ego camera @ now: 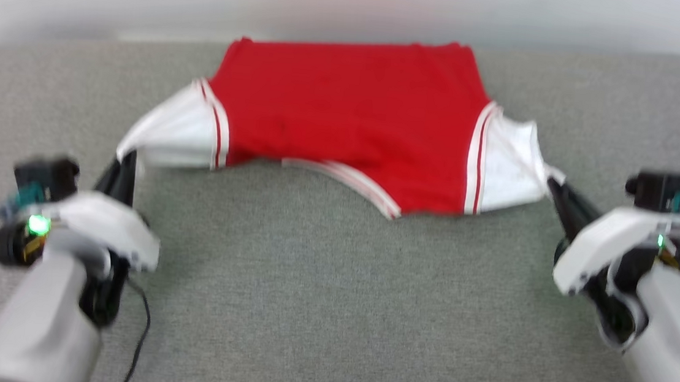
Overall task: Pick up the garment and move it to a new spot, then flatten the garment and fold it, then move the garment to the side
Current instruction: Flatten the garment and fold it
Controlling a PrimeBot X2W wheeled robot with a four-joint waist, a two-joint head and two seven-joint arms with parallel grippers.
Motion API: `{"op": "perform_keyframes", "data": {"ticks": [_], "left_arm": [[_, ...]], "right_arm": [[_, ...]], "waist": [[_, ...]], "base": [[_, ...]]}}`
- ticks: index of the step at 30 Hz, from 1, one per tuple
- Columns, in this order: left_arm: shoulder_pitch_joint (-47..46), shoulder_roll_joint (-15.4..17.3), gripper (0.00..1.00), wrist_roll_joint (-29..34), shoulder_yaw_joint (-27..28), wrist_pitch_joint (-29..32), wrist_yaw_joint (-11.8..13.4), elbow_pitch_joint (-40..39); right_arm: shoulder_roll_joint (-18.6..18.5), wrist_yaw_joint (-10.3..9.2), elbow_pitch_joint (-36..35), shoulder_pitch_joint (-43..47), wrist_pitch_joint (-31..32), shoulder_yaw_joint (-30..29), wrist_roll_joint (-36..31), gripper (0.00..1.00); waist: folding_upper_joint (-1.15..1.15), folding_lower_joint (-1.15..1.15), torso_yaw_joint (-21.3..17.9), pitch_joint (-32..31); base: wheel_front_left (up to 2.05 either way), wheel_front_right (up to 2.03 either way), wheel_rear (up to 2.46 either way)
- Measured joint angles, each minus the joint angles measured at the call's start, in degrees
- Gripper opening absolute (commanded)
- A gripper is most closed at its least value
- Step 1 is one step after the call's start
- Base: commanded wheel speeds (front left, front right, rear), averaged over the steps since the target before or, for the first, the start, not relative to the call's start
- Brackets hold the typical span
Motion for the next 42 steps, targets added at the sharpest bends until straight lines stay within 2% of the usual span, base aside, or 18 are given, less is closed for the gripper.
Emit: {"op": "perform_keyframes", "data": {"ticks": [5,8,13,17,23,28,29,30,31,32,37,42], "left_arm": [[13.0,1.0,0.0,0.2,0.6,0.4,3.9,-11.1],[20.4,2.3,0.0,-0.1,1.1,2.8,7.2,-19.8],[31.8,4.9,0.0,-0.3,2.1,8.2,13.2,-35.0],[40.1,6.4,0.0,-0.3,2.5,12.4,17.9,-45.6],[49.3,7.6,0.0,-1.2,3.1,17.3,22.6,-55.1],[52.9,7.9,0.0,-1.7,3.1,18.8,24.2,-58.2],[52.9,7.9,0.0,-1.6,3.0,18.8,24.3,-58.5],[52.9,7.8,0.0,-1.4,2.8,18.8,24.5,-58.7],[52.7,7.8,0.0,-1.1,2.5,18.8,24.5,-59.0],[52.4,7.6,0.0,-1.0,2.1,18.8,24.4,-59.2],[49.1,6.9,0.0,0.5,0.2,18.2,23.7,-60.6],[45.0,6.3,0.0,2.2,-1.3,17.5,22.9,-62.3]], "right_arm": [[-0.7,0.0,-4.6,8.8,-0.3,-1.3,-0.8,0.0],[-1.5,0.0,-8.3,14.5,0.6,-3.2,-1.8,0.0],[-2.6,-0.01,-15.9,24.2,4.3,-8.5,-4.7,0.0],[-2.4,0.0,-24.0,33.3,9.2,-15.1,-8.6,0.0],[2.0,-0.01,-38.3,48.4,20.8,-25.5,-15.4,0.0],[6.9,-0.01,-47.2,57.7,30.7,-30.4,-20.6,0.0],[7.6,-0.01,-48.4,58.5,32.0,-30.9,-20.9,0.1],[8.2,-0.01,-49.4,58.8,32.8,-31.1,-21.2,0.44],[8.5,-0.01,-50.5,58.8,33.0,-31.4,-21.6,0.62],[8.8,-0.01,-51.7,58.4,32.9,-31.8,-22.0,1.0],[10.3,-0.01,-54.8,50.5,29.1,-35.6,-22.8,1.0],[10.1,-0.02,-51.4,37.0,27.1,-40.2,-22.6,1.0]], "waist": [[0.0,0.0,0.0,-4.2],[0.0,-0.01,0.1,-6.2],[0.0,0.0,0.3,-8.6],[0.0,0.0,0.6,-9.7],[0.0,0.0,1.6,-10.4],[0.0,0.0,2.5,-9.8],[0.0,0.0,2.6,-9.6],[0.0,0.0,2.8,-9.4],[0.0,0.0,3.0,-9.2],[0.0,0.0,3.3,-8.9],[0.0,0.01,4.5,-7.8],[0.0,0.01,5.8,-5.0]], "base": [[0.0,0.0,0.0],[0.0,0.0,0.0],[0.0,0.0,0.0],[0.0,0.0,0.0],[0.0,0.0,0.0],[0.0,0.0,0.0],[0.0,0.0,0.0],[0.0,0.0,0.0],[0.0,0.0,0.0],[0.0,0.0,0.0],[0.0,0.0,0.0],[0.0,0.0,0.0]]}}
